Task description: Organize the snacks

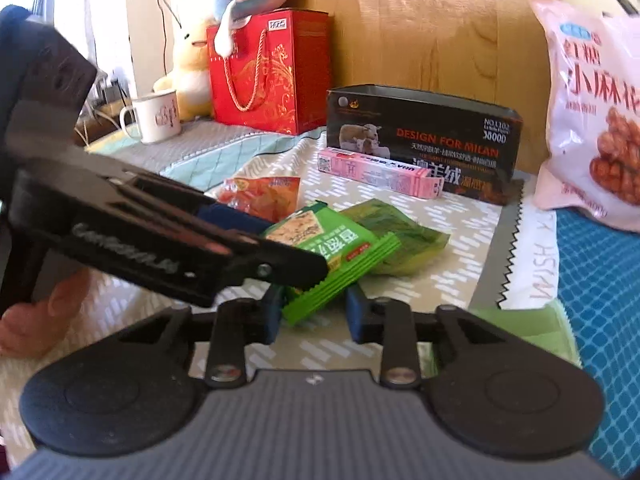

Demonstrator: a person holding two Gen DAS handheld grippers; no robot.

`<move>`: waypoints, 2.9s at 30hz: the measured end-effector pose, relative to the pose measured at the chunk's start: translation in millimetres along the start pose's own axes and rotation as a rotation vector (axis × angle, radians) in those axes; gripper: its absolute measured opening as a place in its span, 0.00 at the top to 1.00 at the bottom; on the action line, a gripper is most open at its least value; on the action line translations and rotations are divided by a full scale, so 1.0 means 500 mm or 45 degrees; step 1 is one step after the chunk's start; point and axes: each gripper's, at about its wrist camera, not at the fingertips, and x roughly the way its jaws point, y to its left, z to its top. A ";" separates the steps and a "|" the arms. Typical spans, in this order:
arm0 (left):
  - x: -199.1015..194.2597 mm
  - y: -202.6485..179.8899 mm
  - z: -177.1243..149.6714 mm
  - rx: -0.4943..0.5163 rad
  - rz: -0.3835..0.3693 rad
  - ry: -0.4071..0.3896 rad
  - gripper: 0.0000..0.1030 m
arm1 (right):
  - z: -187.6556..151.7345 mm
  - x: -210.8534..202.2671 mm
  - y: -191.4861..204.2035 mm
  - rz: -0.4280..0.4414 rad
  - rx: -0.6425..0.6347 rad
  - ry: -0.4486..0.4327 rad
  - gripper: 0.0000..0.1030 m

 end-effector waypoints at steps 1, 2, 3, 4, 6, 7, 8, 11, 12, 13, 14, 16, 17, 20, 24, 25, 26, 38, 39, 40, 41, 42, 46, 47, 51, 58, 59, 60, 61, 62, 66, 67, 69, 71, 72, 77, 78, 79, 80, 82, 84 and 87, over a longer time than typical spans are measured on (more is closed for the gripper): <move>-0.005 -0.001 0.002 -0.017 -0.012 0.004 0.49 | -0.002 -0.005 0.002 0.012 -0.014 -0.005 0.71; -0.010 -0.003 0.002 -0.034 -0.029 0.010 0.50 | -0.003 -0.012 0.006 0.016 -0.040 -0.006 0.71; -0.014 -0.004 -0.003 -0.059 -0.047 0.022 0.51 | -0.006 -0.020 0.010 0.019 -0.060 0.002 0.71; -0.016 -0.006 -0.011 -0.089 -0.067 0.046 0.51 | -0.009 -0.028 0.011 0.029 -0.073 0.024 0.71; -0.022 -0.015 -0.033 -0.113 -0.095 0.082 0.53 | -0.019 -0.046 0.010 0.065 -0.073 0.074 0.71; -0.031 -0.022 -0.047 -0.113 -0.116 0.090 0.53 | -0.027 -0.060 0.014 0.072 -0.089 0.076 0.71; -0.041 -0.029 -0.062 -0.114 -0.134 0.103 0.53 | -0.034 -0.073 0.020 0.088 -0.109 0.096 0.71; -0.071 -0.048 -0.101 -0.108 -0.164 0.132 0.53 | -0.062 -0.111 0.046 0.144 -0.159 0.123 0.69; -0.079 -0.052 -0.110 -0.103 -0.172 0.139 0.52 | -0.071 -0.121 0.053 0.157 -0.165 0.131 0.68; -0.087 -0.055 -0.119 -0.095 -0.177 0.149 0.47 | -0.080 -0.131 0.058 0.163 -0.175 0.131 0.65; -0.094 -0.055 -0.123 -0.087 -0.182 0.154 0.45 | -0.088 -0.141 0.063 0.156 -0.186 0.123 0.61; -0.106 -0.050 -0.123 -0.086 -0.164 0.152 0.29 | -0.099 -0.156 0.068 0.097 -0.206 0.090 0.42; -0.110 -0.046 -0.119 -0.090 -0.149 0.142 0.28 | -0.101 -0.161 0.068 0.071 -0.215 0.074 0.39; -0.105 -0.027 -0.102 -0.137 -0.138 0.142 0.28 | -0.098 -0.164 0.066 0.037 -0.227 0.053 0.39; -0.079 -0.024 -0.087 -0.198 -0.194 0.168 0.39 | -0.089 -0.154 0.072 0.045 -0.258 0.066 0.39; -0.070 -0.029 -0.085 -0.190 -0.198 0.174 0.46 | -0.089 -0.152 0.075 0.055 -0.263 0.072 0.41; -0.061 -0.035 -0.086 -0.184 -0.202 0.187 0.49 | -0.088 -0.150 0.077 0.067 -0.263 0.084 0.41; -0.097 -0.073 -0.149 -0.112 -0.202 0.161 0.58 | -0.115 -0.169 0.098 0.102 -0.163 0.127 0.56; -0.099 -0.074 -0.147 -0.115 -0.198 0.163 0.58 | -0.115 -0.172 0.101 0.119 -0.158 0.128 0.59; -0.101 -0.074 -0.143 -0.123 -0.192 0.162 0.58 | -0.110 -0.174 0.103 0.134 -0.138 0.134 0.61; -0.105 -0.072 -0.134 -0.138 -0.190 0.155 0.58 | -0.102 -0.172 0.103 0.133 -0.119 0.143 0.61; -0.113 -0.068 -0.121 -0.158 -0.189 0.131 0.58 | -0.092 -0.171 0.102 0.132 -0.100 0.144 0.61; -0.175 -0.068 -0.038 -0.169 -0.191 -0.016 0.58 | -0.020 -0.188 0.110 0.089 -0.135 0.042 0.61; -0.196 -0.074 -0.010 -0.150 -0.184 -0.065 0.58 | 0.004 -0.195 0.113 0.074 -0.161 0.008 0.61; -0.252 -0.105 0.091 -0.053 -0.140 -0.234 0.58 | 0.110 -0.214 0.112 0.008 -0.265 -0.107 0.62; -0.254 -0.146 0.248 0.060 -0.112 -0.378 0.58 | 0.259 -0.181 0.039 -0.060 -0.307 -0.196 0.67; -0.243 -0.146 0.266 0.067 -0.109 -0.378 0.58 | 0.275 -0.169 0.023 -0.058 -0.292 -0.202 0.67; -0.227 -0.144 0.285 0.070 -0.111 -0.371 0.58 | 0.289 -0.155 0.006 -0.050 -0.267 -0.205 0.68; -0.213 -0.141 0.298 0.066 -0.113 -0.360 0.58 | 0.299 -0.139 -0.009 -0.042 -0.239 -0.205 0.72; -0.194 -0.134 0.312 0.054 -0.113 -0.345 0.58 | 0.308 -0.125 -0.024 -0.035 -0.209 -0.208 0.76; -0.106 -0.086 0.344 0.007 -0.073 -0.292 0.58 | 0.330 -0.062 -0.079 -0.025 -0.126 -0.212 0.96; -0.082 -0.066 0.353 -0.009 -0.051 -0.284 0.58 | 0.331 -0.040 -0.091 -0.054 -0.121 -0.199 0.96; -0.040 -0.018 0.366 -0.069 -0.009 -0.262 0.58 | 0.329 0.002 -0.112 -0.084 -0.099 -0.166 0.96; 0.007 0.034 0.374 -0.128 0.009 -0.202 0.58 | 0.321 0.042 -0.135 -0.114 -0.082 -0.139 0.96; 0.035 0.059 0.378 -0.156 0.028 -0.169 0.58 | 0.317 0.060 -0.142 -0.146 -0.076 -0.130 0.96; 0.089 0.142 0.354 -0.327 0.048 -0.085 0.58 | 0.309 0.149 -0.188 -0.318 -0.010 -0.057 0.96; 0.077 0.146 0.340 -0.329 0.007 -0.092 0.58 | 0.301 0.138 -0.191 -0.266 0.023 -0.071 0.96; 0.062 0.146 0.322 -0.314 -0.011 -0.099 0.58 | 0.289 0.122 -0.189 -0.209 0.043 -0.085 0.92; 0.047 0.145 0.302 -0.301 -0.022 -0.106 0.57 | 0.273 0.102 -0.185 -0.158 0.058 -0.092 0.92; 0.036 0.142 0.262 -0.288 -0.059 -0.060 0.51 | 0.233 0.069 -0.181 -0.051 0.100 -0.066 0.90; 0.044 0.140 0.217 -0.303 -0.098 0.040 0.51 | 0.191 0.052 -0.168 0.038 0.113 -0.007 0.86; 0.046 0.137 0.157 -0.330 -0.165 0.165 0.45 | 0.130 0.016 -0.116 0.080 0.049 0.038 0.71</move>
